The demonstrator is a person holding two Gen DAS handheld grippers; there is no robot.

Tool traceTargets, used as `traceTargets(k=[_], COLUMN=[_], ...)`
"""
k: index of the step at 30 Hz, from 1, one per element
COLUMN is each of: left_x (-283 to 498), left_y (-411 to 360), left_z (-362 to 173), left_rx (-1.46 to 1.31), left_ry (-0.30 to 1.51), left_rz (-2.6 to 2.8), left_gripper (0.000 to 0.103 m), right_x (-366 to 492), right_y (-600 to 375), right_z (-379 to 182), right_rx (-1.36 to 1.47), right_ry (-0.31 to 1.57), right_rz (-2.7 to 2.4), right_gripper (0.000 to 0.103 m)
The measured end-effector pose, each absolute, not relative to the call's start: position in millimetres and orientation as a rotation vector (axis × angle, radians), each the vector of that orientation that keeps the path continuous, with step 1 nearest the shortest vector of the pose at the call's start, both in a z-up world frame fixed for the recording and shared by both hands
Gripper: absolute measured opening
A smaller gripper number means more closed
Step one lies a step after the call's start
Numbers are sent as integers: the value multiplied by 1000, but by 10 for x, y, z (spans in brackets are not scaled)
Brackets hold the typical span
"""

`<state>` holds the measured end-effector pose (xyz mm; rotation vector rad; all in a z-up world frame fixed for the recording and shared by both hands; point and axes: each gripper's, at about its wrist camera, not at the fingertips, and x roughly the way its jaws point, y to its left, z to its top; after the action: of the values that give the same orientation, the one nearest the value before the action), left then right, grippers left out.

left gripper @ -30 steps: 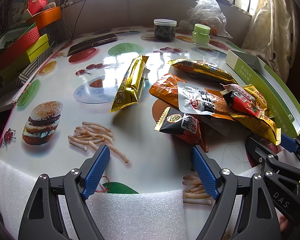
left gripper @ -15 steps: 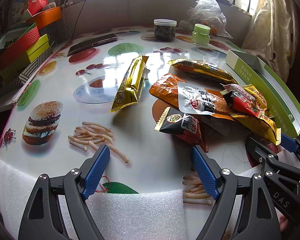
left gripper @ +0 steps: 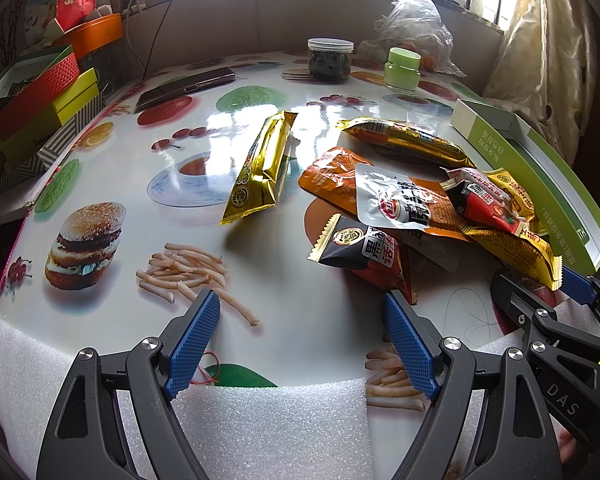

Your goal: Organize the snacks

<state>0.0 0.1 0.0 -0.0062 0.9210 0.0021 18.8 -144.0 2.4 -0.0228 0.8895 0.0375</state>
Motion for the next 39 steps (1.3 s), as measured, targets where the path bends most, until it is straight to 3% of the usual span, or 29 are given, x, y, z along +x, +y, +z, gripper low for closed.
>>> traceTargets(k=[21, 32, 39], left_x=[12, 32, 331], left_y=[42, 273, 421], left_z=[30, 310, 389], left_rx=[-4, -98, -141], left_ry=[956, 950, 940], left_rz=[-45, -87, -94], left_gripper=[83, 83, 83], right_x=[162, 153, 457], right_y=[-1443, -1557, -1459], right_z=[66, 480, 540], right_rx=[-35, 45, 39], right_ry=[921, 823, 835], right_rz=[114, 198, 238], right_gripper=[66, 66, 59])
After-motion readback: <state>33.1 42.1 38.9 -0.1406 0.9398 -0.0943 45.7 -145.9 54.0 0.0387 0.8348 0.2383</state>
